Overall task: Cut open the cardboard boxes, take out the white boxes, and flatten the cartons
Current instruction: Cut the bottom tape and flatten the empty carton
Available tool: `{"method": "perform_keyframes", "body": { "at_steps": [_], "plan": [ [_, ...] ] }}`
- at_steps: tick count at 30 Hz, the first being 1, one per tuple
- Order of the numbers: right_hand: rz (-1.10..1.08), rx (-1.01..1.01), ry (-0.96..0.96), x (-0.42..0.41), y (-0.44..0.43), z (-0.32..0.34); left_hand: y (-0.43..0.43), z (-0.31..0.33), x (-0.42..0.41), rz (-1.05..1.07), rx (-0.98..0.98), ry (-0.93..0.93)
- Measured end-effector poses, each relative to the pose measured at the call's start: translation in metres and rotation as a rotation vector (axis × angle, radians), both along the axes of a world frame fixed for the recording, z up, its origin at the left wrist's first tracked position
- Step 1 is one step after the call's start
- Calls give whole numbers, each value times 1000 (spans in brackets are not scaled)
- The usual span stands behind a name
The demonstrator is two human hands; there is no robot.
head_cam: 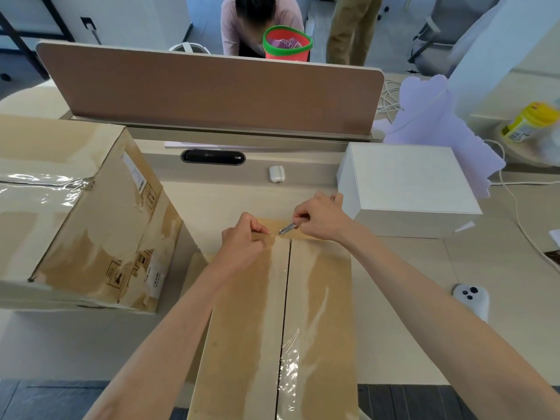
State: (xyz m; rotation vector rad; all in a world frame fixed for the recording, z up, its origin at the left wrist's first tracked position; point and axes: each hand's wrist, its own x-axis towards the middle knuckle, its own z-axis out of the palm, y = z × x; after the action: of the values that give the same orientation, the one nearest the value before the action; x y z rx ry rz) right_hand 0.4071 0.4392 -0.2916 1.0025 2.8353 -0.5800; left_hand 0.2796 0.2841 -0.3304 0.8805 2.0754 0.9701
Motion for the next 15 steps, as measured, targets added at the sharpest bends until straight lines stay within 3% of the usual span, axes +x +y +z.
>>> {"method": "perform_keyframes", "body": {
  "at_steps": [15],
  "plan": [
    [26, -169, -37, 1, 8, 0, 1, -1, 1, 15, 4, 19]
  ]
}}
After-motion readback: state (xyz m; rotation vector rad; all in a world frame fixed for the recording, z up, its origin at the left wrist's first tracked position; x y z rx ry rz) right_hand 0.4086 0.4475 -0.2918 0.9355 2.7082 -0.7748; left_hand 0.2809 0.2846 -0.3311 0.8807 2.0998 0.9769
